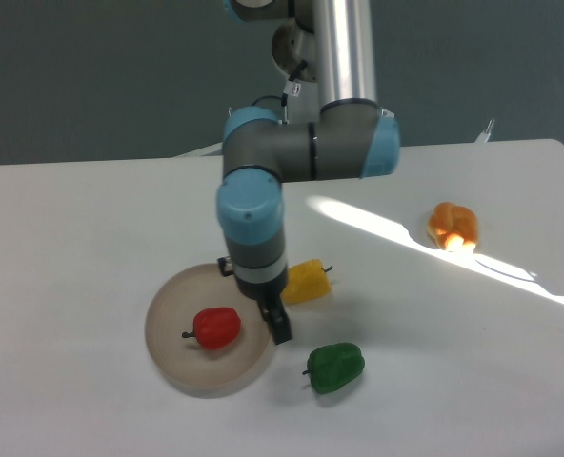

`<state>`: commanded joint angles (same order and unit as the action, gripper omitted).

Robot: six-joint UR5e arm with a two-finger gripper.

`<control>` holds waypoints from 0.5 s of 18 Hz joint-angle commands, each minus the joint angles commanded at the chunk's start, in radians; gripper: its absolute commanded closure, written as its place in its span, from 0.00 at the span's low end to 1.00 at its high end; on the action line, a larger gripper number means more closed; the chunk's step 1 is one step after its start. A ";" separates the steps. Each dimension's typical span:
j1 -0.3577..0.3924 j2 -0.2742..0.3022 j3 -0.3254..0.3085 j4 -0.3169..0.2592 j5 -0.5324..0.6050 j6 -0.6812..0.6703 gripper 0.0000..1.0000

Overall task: Pick up the red pepper from the plate
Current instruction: 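Move the open gripper over the red pepper on the plate, then lower the gripper around the red pepper and close on it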

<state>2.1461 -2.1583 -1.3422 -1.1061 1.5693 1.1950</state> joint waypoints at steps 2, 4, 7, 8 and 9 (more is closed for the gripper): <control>-0.020 -0.003 -0.014 0.023 0.000 -0.008 0.00; -0.025 -0.005 -0.029 0.028 0.000 -0.018 0.00; -0.046 -0.005 -0.035 0.029 0.000 -0.047 0.00; -0.048 -0.006 -0.037 0.031 0.000 -0.060 0.00; -0.052 -0.012 -0.037 0.037 0.000 -0.075 0.00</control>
<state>2.0939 -2.1705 -1.3790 -1.0692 1.5693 1.1200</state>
